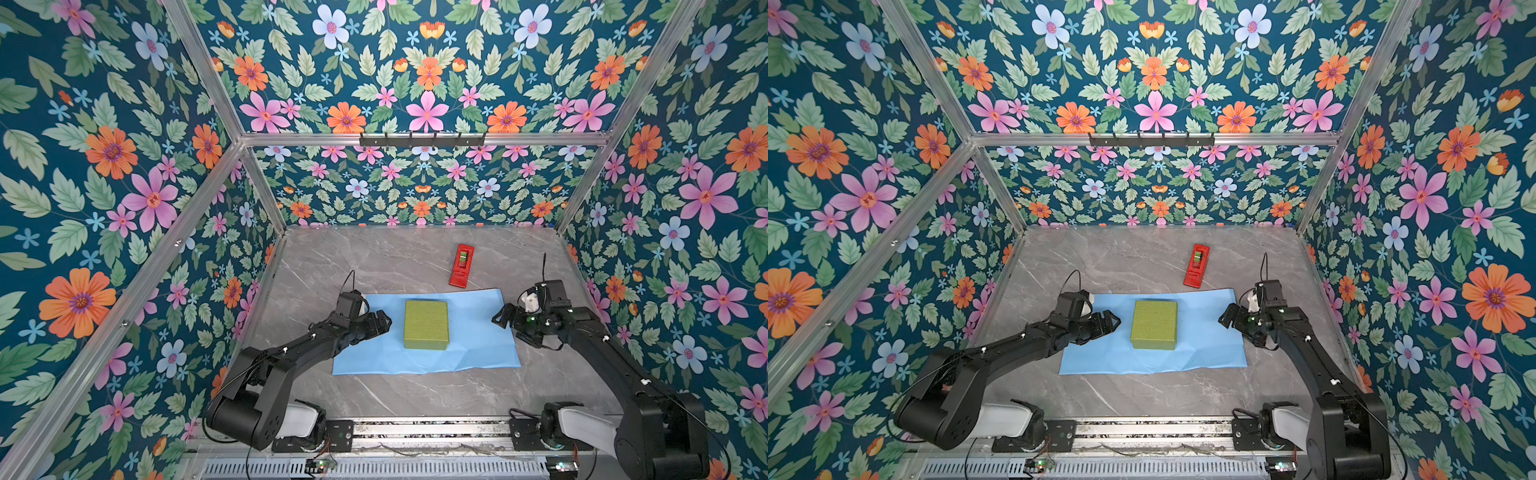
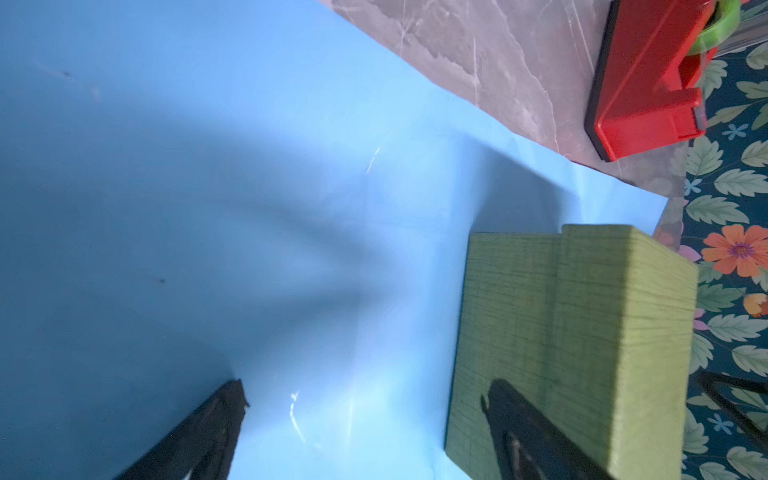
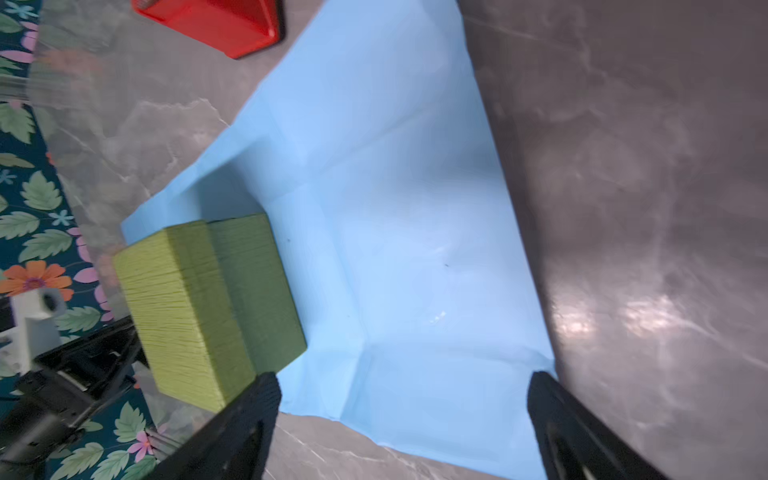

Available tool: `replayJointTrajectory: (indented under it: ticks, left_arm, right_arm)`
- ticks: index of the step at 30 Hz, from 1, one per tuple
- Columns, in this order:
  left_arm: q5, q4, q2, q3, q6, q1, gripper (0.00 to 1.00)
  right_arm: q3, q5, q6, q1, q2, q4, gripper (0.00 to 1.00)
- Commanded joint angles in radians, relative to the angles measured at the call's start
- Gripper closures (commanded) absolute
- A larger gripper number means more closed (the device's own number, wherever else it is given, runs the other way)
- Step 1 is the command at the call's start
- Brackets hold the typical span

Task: Wrap the gift box in paper
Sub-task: 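Move both grippers to the box's sides and adjust its position on the paper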

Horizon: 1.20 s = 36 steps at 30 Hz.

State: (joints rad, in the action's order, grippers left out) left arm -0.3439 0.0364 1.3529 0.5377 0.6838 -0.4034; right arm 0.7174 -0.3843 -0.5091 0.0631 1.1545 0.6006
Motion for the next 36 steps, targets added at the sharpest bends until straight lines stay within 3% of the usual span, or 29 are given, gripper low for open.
replayJointTrajectory:
  ticks: [1,4,8,13,17,24,36]
  left_arm:
    - [-0.049,0.022,-0.051,0.008,0.051,-0.006,0.07]
    - [-0.085,0.064,-0.076,0.022,0.089,-0.021,0.07]
    - [-0.148,0.158,-0.062,0.037,0.147,-0.064,0.08]
    - [-0.093,0.105,-0.015,0.097,0.123,-0.097,0.09]
    - [-0.043,0.042,-0.013,0.1,0.091,-0.084,0.08]
    - [-0.03,0.045,-0.036,0.047,0.088,-0.045,0.07]
    - [-0.037,0.028,-0.049,0.047,0.082,-0.037,0.07]
  right_arm:
    - [-0.021,-0.025,0.008,0.021,-0.039,-0.029,0.1]
    - [-0.019,-0.054,-0.034,0.106,-0.072,-0.135,0.12]
    - [0.002,-0.115,-0.118,0.241,0.022,-0.298,0.15]
    - [0.057,-0.159,-0.228,0.353,0.194,-0.528,0.18]
    - [0.163,-0.137,-0.198,0.413,0.332,-0.506,0.19]
    - [0.233,-0.173,-0.181,0.422,0.46,-0.52,0.22]
    - [0.251,-0.16,-0.168,0.423,0.478,-0.493,0.23]
